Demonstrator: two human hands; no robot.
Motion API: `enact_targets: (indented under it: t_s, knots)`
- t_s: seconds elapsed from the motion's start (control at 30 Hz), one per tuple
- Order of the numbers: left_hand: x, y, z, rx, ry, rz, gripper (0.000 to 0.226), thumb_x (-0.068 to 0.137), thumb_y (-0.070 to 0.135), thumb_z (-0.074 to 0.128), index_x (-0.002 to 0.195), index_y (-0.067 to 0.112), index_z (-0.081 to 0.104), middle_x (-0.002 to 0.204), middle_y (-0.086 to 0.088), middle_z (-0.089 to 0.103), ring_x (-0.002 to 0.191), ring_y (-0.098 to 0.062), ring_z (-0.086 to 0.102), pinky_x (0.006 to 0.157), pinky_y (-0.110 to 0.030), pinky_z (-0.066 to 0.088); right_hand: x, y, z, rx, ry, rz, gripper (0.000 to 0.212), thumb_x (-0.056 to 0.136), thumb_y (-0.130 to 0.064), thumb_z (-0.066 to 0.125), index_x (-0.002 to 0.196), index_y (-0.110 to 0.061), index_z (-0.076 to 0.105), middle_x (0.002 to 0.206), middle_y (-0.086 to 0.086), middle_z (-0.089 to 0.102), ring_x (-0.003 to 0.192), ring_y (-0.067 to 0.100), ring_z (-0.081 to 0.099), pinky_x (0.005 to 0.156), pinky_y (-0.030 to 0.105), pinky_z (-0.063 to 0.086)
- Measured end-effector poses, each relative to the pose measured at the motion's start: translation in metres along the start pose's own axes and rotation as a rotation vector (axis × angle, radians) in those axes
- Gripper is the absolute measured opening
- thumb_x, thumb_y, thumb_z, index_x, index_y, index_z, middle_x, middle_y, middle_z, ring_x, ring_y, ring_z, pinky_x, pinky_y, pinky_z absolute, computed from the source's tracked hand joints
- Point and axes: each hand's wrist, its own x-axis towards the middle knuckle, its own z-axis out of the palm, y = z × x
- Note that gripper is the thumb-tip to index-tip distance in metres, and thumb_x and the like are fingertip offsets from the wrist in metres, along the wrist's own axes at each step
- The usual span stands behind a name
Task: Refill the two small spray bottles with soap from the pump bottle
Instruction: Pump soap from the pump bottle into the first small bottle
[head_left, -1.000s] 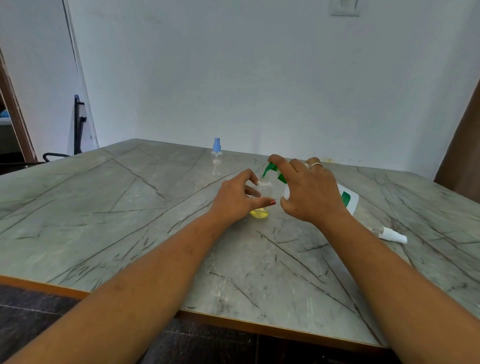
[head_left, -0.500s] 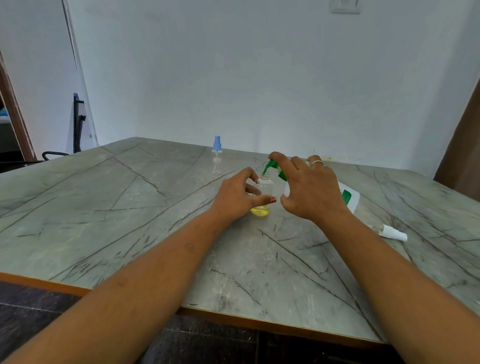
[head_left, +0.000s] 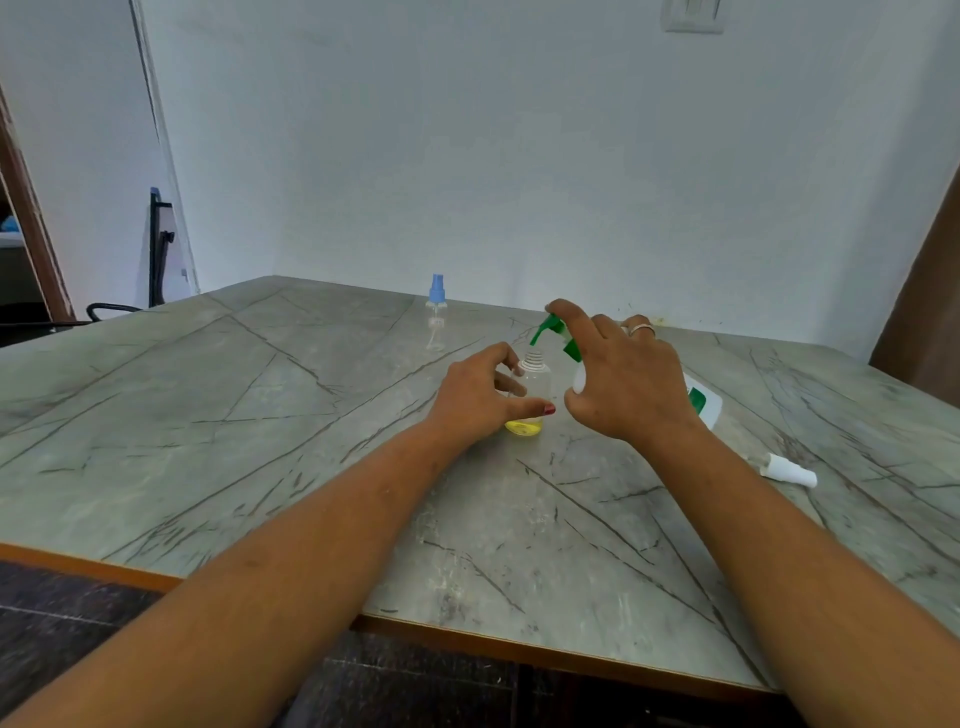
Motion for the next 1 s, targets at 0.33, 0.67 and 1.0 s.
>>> enact_targets:
  t_s: [0.33,0.67,1.0]
  knots:
    - [-0.0029,0.003,0.0004,0.013,0.013,-0.004,0.048,0.065,0.049,0.077,0.097,0.028,0.048,0.104,0.0,0.068,0.083,-0.011,0.061,0.079,-0.026,0.051,-0.0016,0.0082,-0.0024,-0.021,0.02,-0.044,0.082,0.074,-0.04,0.062,0.141,-0.038,0.015,0.115,0.003,0.06,0.099,0.032,0.054,0.069,0.038,0.051]
    - [-0.0029,0.0048,-0.0003,0.015,0.024,-0.019,0.048,0.067,0.048,0.076,0.1,0.026,0.048,0.108,-0.001,0.067,0.087,-0.013,0.061,0.082,-0.028,0.051,0.0001,0.0064,-0.0022,-0.071,0.026,-0.097,0.087,0.069,-0.045,0.069,0.137,-0.038,0.016,0.113,0.004,0.063,0.096,0.034,0.057,0.069,0.039,0.052]
    - [-0.0002,0.0021,0.0012,0.018,0.023,-0.034,0.049,0.065,0.051,0.076,0.099,0.029,0.048,0.106,0.001,0.067,0.084,-0.011,0.06,0.079,-0.026,0.049,-0.0024,0.0026,-0.0038,-0.037,-0.011,-0.067,0.084,0.074,-0.043,0.063,0.14,-0.038,0.012,0.124,0.003,0.057,0.106,0.033,0.053,0.076,0.041,0.052]
